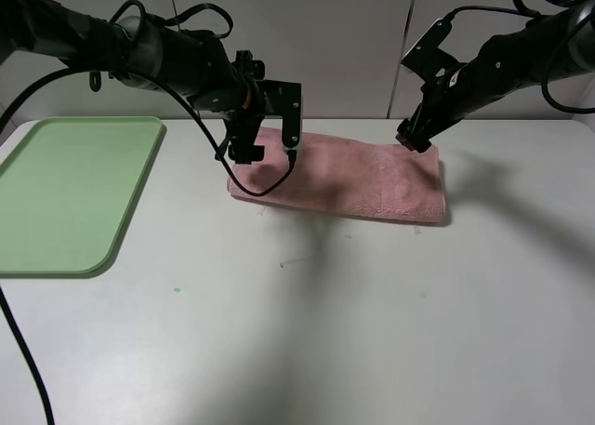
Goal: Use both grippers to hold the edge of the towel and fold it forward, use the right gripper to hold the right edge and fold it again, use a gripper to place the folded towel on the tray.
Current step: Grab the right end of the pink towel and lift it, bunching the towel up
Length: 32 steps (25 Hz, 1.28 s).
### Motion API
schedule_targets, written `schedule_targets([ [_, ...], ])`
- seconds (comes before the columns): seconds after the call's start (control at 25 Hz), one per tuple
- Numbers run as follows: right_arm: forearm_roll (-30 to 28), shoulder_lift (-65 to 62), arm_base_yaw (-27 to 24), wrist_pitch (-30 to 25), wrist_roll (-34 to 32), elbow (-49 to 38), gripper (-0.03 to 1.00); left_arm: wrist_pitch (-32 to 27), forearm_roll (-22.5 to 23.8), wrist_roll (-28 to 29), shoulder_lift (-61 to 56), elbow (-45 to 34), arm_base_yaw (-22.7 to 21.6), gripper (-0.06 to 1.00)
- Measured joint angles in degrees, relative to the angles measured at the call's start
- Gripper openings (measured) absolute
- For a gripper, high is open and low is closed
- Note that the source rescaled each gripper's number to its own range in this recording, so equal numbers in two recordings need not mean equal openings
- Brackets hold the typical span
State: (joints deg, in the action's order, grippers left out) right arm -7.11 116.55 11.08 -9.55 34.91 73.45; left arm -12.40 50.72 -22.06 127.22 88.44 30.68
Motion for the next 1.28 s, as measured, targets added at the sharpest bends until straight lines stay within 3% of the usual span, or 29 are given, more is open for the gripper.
schedule_targets([
  [0.24,0.0,0.0,0.0,0.0,0.0,0.0,1.0,-6.3,0.0,0.9,-0.4,0.0,1.0,1.0],
  [0.6,0.0,0.0,0.0,0.0,0.0,0.0,1.0,-13.4,-3.2,17.2,-11.0,0.0,1.8,1.0],
  [0.92,0.0,0.0,0.0,0.0,0.0,0.0,1.0,-23.3,-12.7,22.1,-22.8,-1.2,1.8,1.0],
  [1.12,0.0,0.0,0.0,0.0,0.0,0.0,1.0,-23.8,-20.5,23.0,-32.8,-6.6,1.8,1.0],
  [1.28,0.0,0.0,0.0,0.0,0.0,0.0,1.0,-23.8,-23.0,25.3,-41.8,-13.3,1.8,1.0],
])
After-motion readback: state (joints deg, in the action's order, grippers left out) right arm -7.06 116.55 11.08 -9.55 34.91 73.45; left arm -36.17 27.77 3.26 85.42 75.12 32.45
